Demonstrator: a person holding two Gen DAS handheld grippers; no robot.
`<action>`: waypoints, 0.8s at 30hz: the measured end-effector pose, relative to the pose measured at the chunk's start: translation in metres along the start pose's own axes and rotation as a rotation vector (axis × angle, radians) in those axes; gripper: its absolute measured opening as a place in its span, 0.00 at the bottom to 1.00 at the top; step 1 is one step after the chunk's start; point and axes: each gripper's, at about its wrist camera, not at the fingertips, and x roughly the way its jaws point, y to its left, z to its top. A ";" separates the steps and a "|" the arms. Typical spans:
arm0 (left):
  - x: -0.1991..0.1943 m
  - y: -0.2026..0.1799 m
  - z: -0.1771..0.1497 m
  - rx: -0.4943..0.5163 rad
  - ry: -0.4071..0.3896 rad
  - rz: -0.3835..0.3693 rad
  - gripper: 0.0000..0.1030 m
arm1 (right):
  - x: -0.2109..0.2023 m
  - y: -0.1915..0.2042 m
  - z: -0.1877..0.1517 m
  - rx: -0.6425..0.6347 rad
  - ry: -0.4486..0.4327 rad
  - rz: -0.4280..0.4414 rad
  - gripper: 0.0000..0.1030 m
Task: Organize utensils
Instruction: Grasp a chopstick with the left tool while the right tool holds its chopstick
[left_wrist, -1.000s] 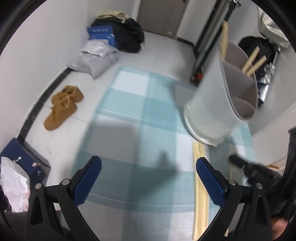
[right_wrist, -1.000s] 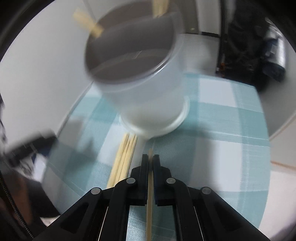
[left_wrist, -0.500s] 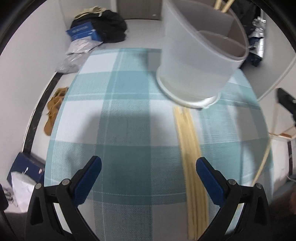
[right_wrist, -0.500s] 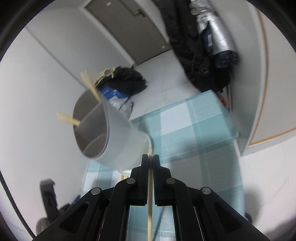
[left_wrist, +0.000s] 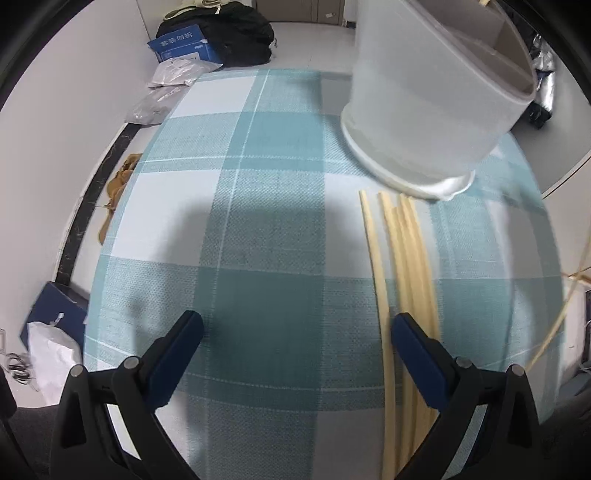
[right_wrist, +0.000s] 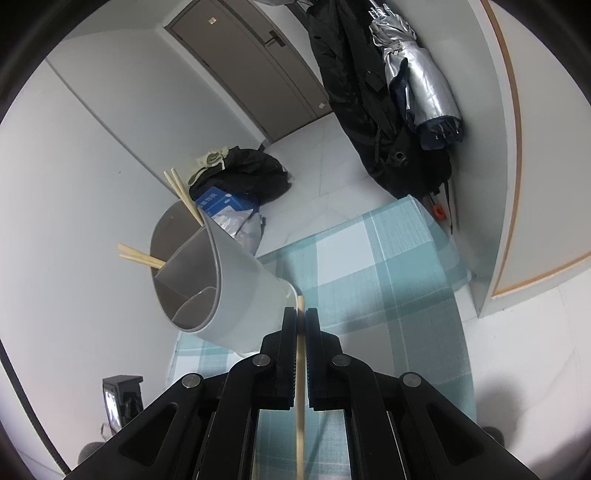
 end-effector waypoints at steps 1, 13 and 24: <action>0.000 0.001 0.000 0.002 -0.005 0.001 0.97 | 0.000 0.000 0.000 -0.001 0.000 -0.001 0.03; 0.006 -0.007 0.028 -0.019 -0.030 -0.018 0.63 | 0.002 0.002 0.000 -0.013 0.005 -0.005 0.03; 0.007 -0.013 0.033 -0.041 -0.015 -0.116 0.02 | 0.007 0.000 0.001 -0.023 0.012 -0.034 0.03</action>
